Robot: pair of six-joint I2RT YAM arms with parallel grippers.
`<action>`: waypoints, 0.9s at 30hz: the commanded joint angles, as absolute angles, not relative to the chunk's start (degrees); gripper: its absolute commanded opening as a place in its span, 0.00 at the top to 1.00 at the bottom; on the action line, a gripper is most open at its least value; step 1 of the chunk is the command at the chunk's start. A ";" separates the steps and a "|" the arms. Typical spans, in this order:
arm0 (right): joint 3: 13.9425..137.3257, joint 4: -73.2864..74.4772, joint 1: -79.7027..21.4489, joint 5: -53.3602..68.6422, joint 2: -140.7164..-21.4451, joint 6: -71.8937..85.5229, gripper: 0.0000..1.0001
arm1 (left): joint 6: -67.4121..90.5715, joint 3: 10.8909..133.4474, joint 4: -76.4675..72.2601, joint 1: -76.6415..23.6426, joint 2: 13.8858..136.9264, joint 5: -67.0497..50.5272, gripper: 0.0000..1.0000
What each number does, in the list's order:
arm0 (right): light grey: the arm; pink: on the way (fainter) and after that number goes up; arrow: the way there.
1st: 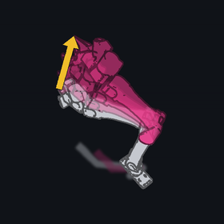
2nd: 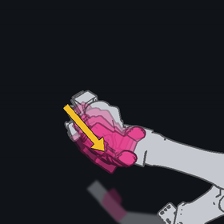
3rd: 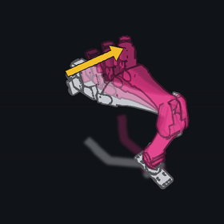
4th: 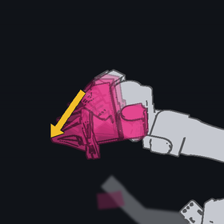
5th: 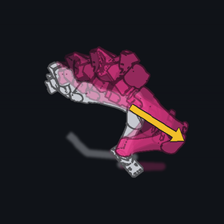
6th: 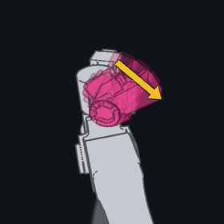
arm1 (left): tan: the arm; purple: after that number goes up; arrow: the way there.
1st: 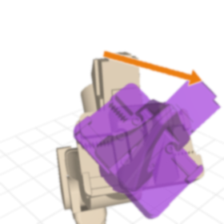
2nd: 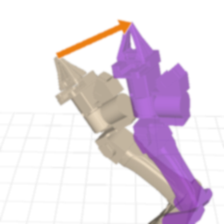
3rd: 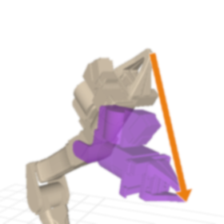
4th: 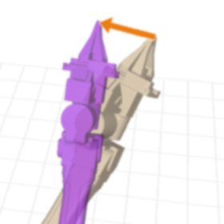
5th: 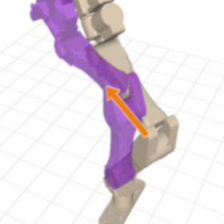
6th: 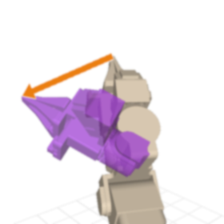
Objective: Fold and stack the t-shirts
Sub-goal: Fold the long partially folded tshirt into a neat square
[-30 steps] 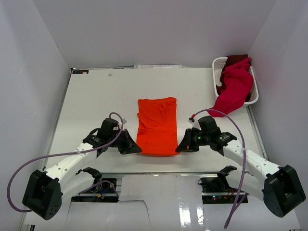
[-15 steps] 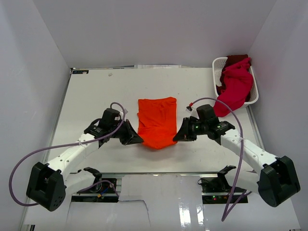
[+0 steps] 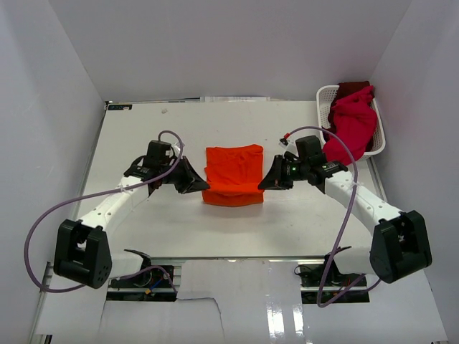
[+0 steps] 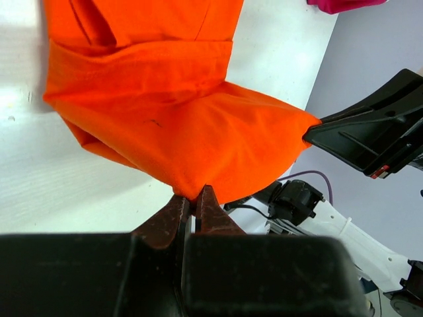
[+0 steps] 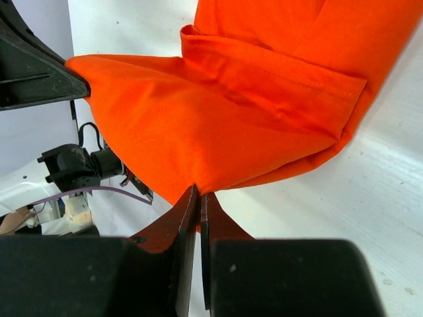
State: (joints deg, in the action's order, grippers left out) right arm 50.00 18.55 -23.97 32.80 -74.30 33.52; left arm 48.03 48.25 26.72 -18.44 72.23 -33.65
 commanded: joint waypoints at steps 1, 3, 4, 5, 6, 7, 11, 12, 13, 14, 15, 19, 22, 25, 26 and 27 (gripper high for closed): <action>53.96 18.37 -23.12 34.28 -76.20 31.12 0.92 | 45.62 52.64 25.75 -17.93 74.17 -34.63 0.97; 54.93 18.37 -22.59 34.45 -77.77 30.68 0.92 | 45.26 54.65 25.49 -17.75 76.27 -34.72 0.97; 55.89 18.37 -22.50 34.45 -78.31 30.50 0.92 | 45.09 55.36 25.49 -17.75 76.90 -34.98 0.97; 56.51 18.37 -22.33 34.63 -78.83 30.24 0.92 | 44.74 55.98 25.49 -17.75 77.51 -34.89 0.97; 57.12 18.37 -22.06 34.80 -79.97 30.06 0.92 | 44.65 56.60 25.49 -17.58 78.74 -34.98 0.97; 58.09 18.37 -21.97 34.80 -80.59 29.80 0.92 | 44.56 57.65 25.40 -17.58 79.27 -35.07 0.97; 60.46 18.46 -21.36 35.07 -83.14 29.36 0.92 | 44.12 60.02 25.40 -16.79 81.38 -35.33 0.97; 60.82 18.46 -21.10 35.07 -84.01 29.36 0.92 | 43.86 60.38 25.49 -16.70 81.73 -35.42 0.97; 61.34 18.46 -20.83 35.24 -84.46 29.18 0.92 | 43.77 60.73 25.49 -16.44 82.52 -35.51 0.97; 62.22 18.54 -20.74 35.42 -84.90 29.01 0.92 | 43.60 61.52 25.40 -16.09 82.88 -35.77 0.97; 62.66 18.54 -20.48 35.59 -85.69 28.92 0.92 | 43.51 61.78 25.49 -16.00 83.23 -36.03 0.97; 64.42 18.90 -20.13 35.77 -87.18 28.65 0.92 | 43.33 63.02 25.14 -15.30 85.07 -36.74 0.97; 65.21 18.98 -19.60 35.77 -87.89 28.65 0.92 | 43.24 63.63 24.52 -14.68 85.95 -37.44 0.97; 66.18 19.33 -18.99 35.95 -88.85 28.30 0.92 | 43.07 64.60 24.26 -14.24 87.53 -38.32 0.97; 66.44 19.42 -18.90 35.95 -89.21 28.13 0.92 | 43.07 65.03 24.08 -14.15 88.41 -38.41 0.97; 66.88 19.51 -18.72 36.03 -89.47 28.04 0.92 | 43.07 65.74 24.08 -14.15 88.77 -38.67 0.97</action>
